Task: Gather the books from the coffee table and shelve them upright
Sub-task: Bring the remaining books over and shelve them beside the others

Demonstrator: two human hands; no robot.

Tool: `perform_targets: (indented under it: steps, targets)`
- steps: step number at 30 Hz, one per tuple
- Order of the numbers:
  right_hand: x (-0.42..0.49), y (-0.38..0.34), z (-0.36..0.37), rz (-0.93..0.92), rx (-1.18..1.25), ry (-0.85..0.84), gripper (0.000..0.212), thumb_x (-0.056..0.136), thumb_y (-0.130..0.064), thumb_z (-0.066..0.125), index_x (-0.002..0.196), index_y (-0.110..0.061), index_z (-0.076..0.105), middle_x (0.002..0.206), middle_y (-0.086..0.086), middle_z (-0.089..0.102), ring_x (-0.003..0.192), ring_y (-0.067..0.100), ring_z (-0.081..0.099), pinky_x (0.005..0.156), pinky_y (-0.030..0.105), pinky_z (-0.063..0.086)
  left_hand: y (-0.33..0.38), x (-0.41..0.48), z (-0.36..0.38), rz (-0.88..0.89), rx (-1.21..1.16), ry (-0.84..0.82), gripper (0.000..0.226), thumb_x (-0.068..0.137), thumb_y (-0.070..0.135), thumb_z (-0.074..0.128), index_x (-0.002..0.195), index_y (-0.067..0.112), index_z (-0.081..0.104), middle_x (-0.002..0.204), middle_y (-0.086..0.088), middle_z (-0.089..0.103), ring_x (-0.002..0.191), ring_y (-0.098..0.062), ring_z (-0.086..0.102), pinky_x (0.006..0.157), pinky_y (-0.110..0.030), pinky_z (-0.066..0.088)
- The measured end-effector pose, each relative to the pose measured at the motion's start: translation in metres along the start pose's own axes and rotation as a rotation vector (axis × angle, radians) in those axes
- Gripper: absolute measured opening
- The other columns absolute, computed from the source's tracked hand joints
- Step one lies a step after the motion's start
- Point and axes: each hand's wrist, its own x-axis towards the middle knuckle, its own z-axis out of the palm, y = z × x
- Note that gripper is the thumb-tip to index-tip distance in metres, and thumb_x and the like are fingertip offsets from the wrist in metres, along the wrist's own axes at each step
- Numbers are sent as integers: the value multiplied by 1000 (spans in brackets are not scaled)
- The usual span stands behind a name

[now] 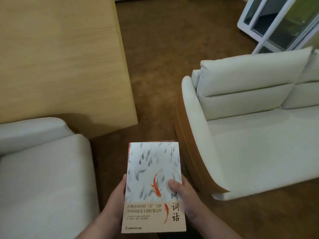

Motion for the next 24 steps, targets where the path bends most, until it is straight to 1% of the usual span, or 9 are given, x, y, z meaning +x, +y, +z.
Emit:
perform_targets:
  steps: [3,5,7,10,13,17,20,22,24]
  targets:
    - [39,-51,-10,12,3,-20,69,79,-31,77,139,-20,46,125,22,70,105,49,69,83,51,61,46,31,26,-76,-93,-74,60,94,59,41,124,14,68,123,-26,69,104,-47,70,91,-56,53]
    - [64,-84,-15,-1,10,-17,65,81,-27,73,140,-22,46,126,22,69,108,50,68,87,54,58,75,49,44,-66,-105,-92,62,97,60,38,126,15,67,125,-26,68,109,-48,68,96,-57,52]
    - [90,-111,-20,-24,15,-16,73,77,-30,79,141,-20,46,128,23,68,109,51,67,88,55,58,106,63,64,-15,-75,-85,60,97,59,41,123,13,70,121,-26,70,104,-47,70,91,-56,56]
    - [128,-148,-22,-62,33,-27,101,60,-39,95,144,-13,45,130,27,65,111,54,65,97,67,50,154,85,85,29,-15,-42,53,92,55,51,115,12,72,103,-23,76,84,-41,76,76,-49,60]
    - [166,-187,-18,-73,82,-22,96,64,-33,92,144,-11,43,131,28,64,114,54,63,102,71,43,206,106,102,61,19,-65,55,76,51,63,113,12,71,94,-20,78,74,-36,77,63,-40,59]
    - [229,-246,-13,-54,98,21,68,77,-20,72,141,-14,49,126,25,69,110,50,67,95,61,54,285,149,126,167,133,-135,59,59,55,69,107,19,73,92,-13,80,79,-29,78,81,-45,57]
    - [283,-288,-9,-89,52,99,80,70,-24,81,142,-10,49,127,26,68,112,50,66,96,62,53,343,196,139,230,186,-161,66,56,70,72,107,27,72,94,-7,80,84,-25,78,88,-48,57]
    - [314,-321,-6,-86,16,132,89,67,-29,87,144,-12,46,129,26,67,113,51,66,101,67,48,378,228,146,221,233,-168,62,73,71,68,112,23,72,95,-7,80,84,-26,78,86,-46,58]
    - [338,-353,-5,-72,3,161,74,78,-29,81,143,-17,47,125,23,70,109,49,68,97,64,52,409,255,153,181,255,-164,56,89,58,62,119,11,69,93,-13,78,78,-30,75,76,-43,56]
